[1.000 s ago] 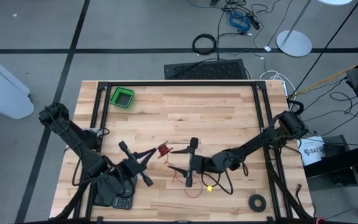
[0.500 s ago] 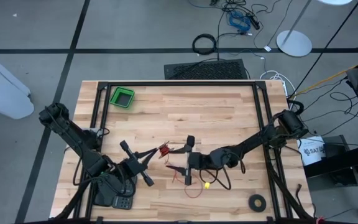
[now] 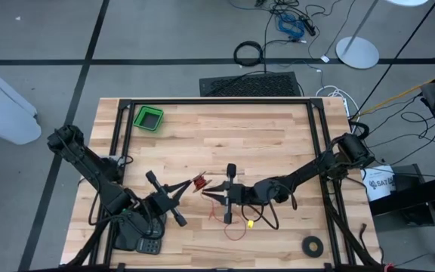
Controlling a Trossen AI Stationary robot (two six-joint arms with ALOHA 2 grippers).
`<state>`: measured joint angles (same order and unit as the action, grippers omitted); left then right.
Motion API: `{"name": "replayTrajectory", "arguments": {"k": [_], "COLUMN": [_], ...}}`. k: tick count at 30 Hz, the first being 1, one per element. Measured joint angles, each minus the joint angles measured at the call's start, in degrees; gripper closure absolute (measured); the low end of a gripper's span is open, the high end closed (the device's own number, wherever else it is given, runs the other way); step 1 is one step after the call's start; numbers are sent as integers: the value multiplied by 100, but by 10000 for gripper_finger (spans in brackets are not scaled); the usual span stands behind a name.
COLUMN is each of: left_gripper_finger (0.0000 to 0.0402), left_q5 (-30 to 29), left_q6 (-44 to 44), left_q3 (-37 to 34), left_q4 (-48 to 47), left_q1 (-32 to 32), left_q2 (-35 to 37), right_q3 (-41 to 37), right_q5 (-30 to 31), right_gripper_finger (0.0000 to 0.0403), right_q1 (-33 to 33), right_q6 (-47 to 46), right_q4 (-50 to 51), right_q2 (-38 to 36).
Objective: Coil cords
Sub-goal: Uncoil the red wire from the spool
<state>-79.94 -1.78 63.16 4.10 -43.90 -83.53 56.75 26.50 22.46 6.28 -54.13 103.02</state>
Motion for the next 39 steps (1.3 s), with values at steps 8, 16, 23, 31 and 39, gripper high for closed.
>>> {"name": "replayTrajectory", "arguments": {"k": [8, 16, 23, 31, 39], "left_gripper_finger": [398, 398, 398, 398, 398], "left_q5": [0, 2, 2, 0, 2], "left_q6": [20, 194, 291, 291, 289], "left_q3": [0, 0, 0, 0, 0], "left_q4": [0, -2, -28, -52, -61], "left_q1": [3, 108, 122, 120, 111], "left_q2": [0, 0, 0, 0, 0], "right_q3": [0, 593, 1611, 2185, 3288], "right_q5": [15, 17, 50, 37, 35], "right_gripper_finger": [402, 403, 403, 403, 403], "right_q1": [0, 169, 367, 571, 845], "right_q6": [-394, -477, -656, -247, -214], "right_q4": [76, 951, 2605, 3516, 5712], "right_q2": [0, 0, 0, -141, -477]}}
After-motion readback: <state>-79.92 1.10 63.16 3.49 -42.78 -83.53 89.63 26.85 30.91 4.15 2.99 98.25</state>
